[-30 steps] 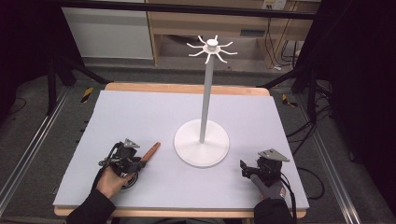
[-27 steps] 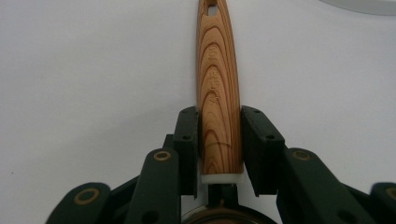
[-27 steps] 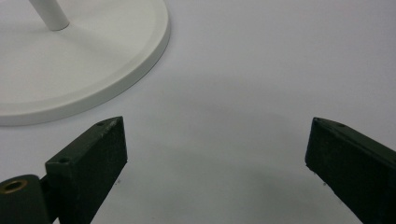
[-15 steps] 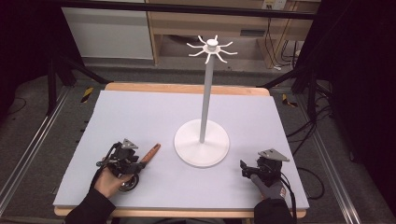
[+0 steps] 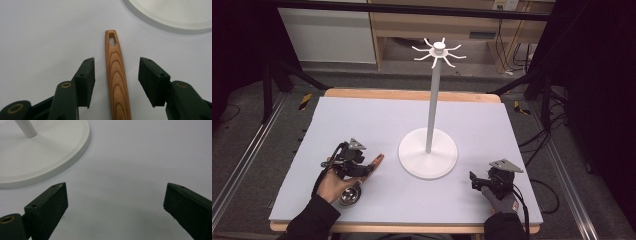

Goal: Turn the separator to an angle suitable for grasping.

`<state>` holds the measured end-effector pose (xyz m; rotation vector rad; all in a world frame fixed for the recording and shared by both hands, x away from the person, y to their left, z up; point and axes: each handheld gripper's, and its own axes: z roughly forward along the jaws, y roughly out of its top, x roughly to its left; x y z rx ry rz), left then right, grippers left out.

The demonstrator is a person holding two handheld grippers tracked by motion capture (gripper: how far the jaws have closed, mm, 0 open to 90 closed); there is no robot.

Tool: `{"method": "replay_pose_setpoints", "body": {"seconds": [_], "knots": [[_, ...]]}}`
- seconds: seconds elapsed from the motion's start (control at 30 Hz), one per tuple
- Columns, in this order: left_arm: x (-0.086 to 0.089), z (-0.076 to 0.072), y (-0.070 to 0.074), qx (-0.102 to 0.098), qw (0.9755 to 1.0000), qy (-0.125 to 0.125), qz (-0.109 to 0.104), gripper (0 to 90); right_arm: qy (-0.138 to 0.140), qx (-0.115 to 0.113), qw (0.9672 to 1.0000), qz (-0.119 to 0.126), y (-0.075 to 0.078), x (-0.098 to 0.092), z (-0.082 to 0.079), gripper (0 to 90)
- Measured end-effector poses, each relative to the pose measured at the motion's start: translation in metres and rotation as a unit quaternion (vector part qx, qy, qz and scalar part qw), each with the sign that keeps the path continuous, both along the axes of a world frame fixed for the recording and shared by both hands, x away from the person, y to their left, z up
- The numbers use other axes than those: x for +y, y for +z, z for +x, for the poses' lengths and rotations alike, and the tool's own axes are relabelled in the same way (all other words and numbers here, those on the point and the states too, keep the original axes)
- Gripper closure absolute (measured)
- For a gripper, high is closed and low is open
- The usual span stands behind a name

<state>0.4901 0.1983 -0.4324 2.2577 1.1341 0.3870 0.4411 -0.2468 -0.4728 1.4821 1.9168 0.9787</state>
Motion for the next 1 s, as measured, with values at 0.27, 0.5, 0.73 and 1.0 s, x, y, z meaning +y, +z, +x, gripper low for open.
{"method": "replay_pose_setpoints", "body": {"seconds": [0.27, 0.5, 0.73, 1.0], "knots": [[-0.01, 0.008, -0.01, 0.018, 0.9997, -0.008, 0.013, 46.6, 0.003, 0.008, 1.0, 0.003, 0.0, 0.0, 0.001, 6.3], [-0.014, 0.011, -0.02, 0.03, 0.9993, -0.002, 0.024, 50.7, 0.008, 0.01, 0.9999, 0.001, -0.001, 0.001, 0.001, 6.4], [-0.016, 0.014, -0.024, 0.034, 0.9988, 0.0, 0.036, 56.9, 0.009, 0.012, 0.9999, 0.001, -0.001, 0.002, 0.001, 6.4], [-0.015, 0.015, -0.026, 0.038, 0.9988, 0.005, 0.032, 61.5, 0.01, 0.016, 0.9998, 0.001, -0.001, 0.002, 0.002, 6.3]]}}
